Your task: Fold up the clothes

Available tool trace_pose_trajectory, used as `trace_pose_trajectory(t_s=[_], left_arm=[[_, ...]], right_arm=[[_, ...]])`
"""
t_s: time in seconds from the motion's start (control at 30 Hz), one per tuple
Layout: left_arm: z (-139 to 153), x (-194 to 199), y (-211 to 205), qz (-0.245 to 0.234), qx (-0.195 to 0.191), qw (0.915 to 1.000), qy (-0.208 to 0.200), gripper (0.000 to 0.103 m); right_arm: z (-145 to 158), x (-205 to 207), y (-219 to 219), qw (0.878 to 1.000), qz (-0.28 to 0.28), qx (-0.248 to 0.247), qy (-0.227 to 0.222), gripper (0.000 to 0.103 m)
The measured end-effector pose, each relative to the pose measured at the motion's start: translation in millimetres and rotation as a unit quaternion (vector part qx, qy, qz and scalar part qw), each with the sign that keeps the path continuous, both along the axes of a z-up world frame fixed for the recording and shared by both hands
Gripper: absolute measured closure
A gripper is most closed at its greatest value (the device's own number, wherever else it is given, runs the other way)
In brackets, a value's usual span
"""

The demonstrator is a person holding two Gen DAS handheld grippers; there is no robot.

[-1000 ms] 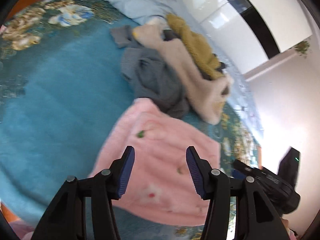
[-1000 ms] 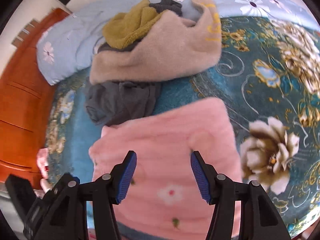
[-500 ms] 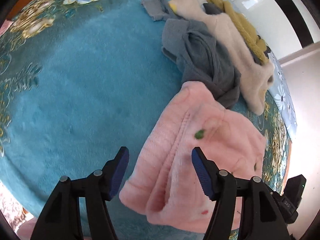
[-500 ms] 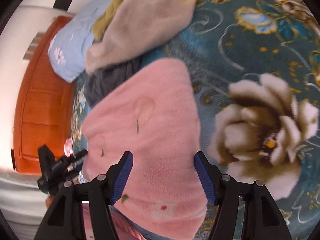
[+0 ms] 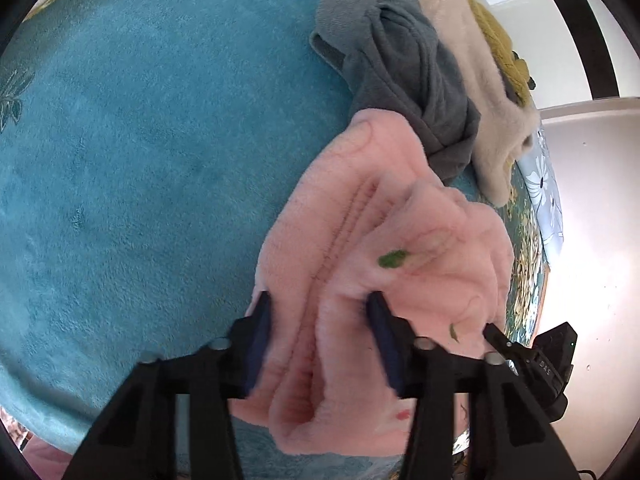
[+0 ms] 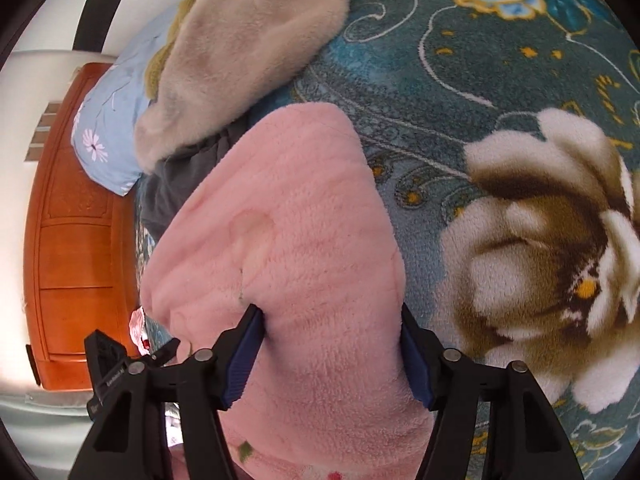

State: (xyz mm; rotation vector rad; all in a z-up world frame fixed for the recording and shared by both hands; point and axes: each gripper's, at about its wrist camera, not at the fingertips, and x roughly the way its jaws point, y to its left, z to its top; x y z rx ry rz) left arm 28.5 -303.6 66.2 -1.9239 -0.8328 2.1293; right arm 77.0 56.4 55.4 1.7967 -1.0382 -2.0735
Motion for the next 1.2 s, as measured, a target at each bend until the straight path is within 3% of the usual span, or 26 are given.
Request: trace_pose_trajectory(t_s=[0.1, 0.17, 0.27, 0.37, 0.47, 0.53, 0.6, 0.63, 0.67, 0.73, 0.8, 0.87, 0.97, 1.1, 1.2], left_arm=[[16, 8, -2, -0.001, -0.023, 0.9996, 0.015, 0.084], [29, 14, -6, 0.005, -0.033, 0.9992, 0.022, 0.101], [59, 17, -3, 0.012, -0.003, 0.9984, 0.055, 0.102], [82, 12, 27, -0.008, -0.001, 0.9986, 0.053, 0.102], [104, 8, 37, 0.025, 0.028, 0.9969, 0.07, 0.102], [114, 0, 32, 0.016, -0.003, 0.9955, 0.093, 0.102], [113, -8, 25, 0.0, -0.031, 0.9962, 0.081, 0.099], [107, -13, 22, -0.006, -0.015, 0.9979, 0.063, 0.089], [101, -19, 19, -0.012, 0.008, 0.9989, 0.044, 0.07], [92, -30, 13, -0.02, 0.016, 0.9993, 0.025, 0.051], [87, -38, -2, -0.022, 0.0, 0.9996, 0.018, 0.046], [79, -38, -8, -0.046, 0.012, 0.9987, 0.015, 0.033], [55, -38, -3, -0.096, 0.046, 0.9943, -0.005, 0.033], [15, -39, 16, -0.166, 0.084, 0.9812, -0.05, 0.033], [5, -39, 24, -0.185, 0.106, 0.9758, -0.05, 0.033]], right_arm=[[9, 0, -4, 1.0, 0.0, 0.0, 0.007, 0.068], [18, -1, -6, 1.0, 0.006, -0.002, 0.017, 0.071], [32, -3, -4, 0.999, 0.013, -0.017, 0.033, 0.074], [45, -3, 3, 0.998, 0.02, -0.038, 0.048, 0.075], [55, -1, 14, 0.997, 0.022, -0.046, 0.054, 0.076], [60, -2, 19, 0.997, 0.032, -0.032, 0.059, 0.076], [61, -2, 19, 0.997, 0.04, -0.024, 0.063, 0.076], [60, -2, 18, 0.997, 0.043, -0.023, 0.064, 0.076], [60, -1, 18, 0.997, 0.045, -0.021, 0.065, 0.076], [58, -1, 19, 0.997, 0.046, -0.021, 0.065, 0.076], [52, 0, 22, 0.997, 0.041, -0.025, 0.057, 0.076], [48, 1, 23, 0.998, 0.04, -0.024, 0.051, 0.076], [44, 0, 21, 0.998, 0.035, -0.015, 0.041, 0.075], [42, 2, 19, 0.999, 0.024, -0.001, 0.028, 0.074], [42, 6, 18, 1.0, 0.014, 0.01, 0.02, 0.073]])
